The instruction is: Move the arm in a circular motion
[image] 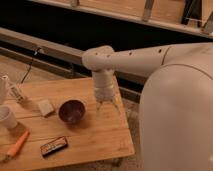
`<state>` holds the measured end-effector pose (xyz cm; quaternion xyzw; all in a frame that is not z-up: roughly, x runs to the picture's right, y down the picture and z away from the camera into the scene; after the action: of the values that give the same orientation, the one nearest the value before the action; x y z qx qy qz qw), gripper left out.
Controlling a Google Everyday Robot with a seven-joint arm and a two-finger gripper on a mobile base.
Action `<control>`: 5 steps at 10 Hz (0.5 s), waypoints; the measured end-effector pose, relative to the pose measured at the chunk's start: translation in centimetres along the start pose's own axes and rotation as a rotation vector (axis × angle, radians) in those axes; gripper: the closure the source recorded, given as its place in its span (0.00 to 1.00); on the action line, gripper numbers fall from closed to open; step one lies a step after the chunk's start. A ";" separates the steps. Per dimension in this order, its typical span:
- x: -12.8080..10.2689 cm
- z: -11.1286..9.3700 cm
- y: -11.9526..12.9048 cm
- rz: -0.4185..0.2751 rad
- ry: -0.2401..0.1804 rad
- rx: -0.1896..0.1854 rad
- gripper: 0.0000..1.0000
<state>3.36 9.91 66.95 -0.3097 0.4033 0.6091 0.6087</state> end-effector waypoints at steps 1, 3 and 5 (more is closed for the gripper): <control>-1.3 -0.5 -0.7 0.025 -0.029 -0.001 0.35; -5.5 -2.0 -1.5 0.070 -0.105 -0.012 0.35; -9.6 -3.3 0.0 0.068 -0.150 -0.019 0.35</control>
<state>3.60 2.33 73.69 -0.2553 0.3610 0.6545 0.6133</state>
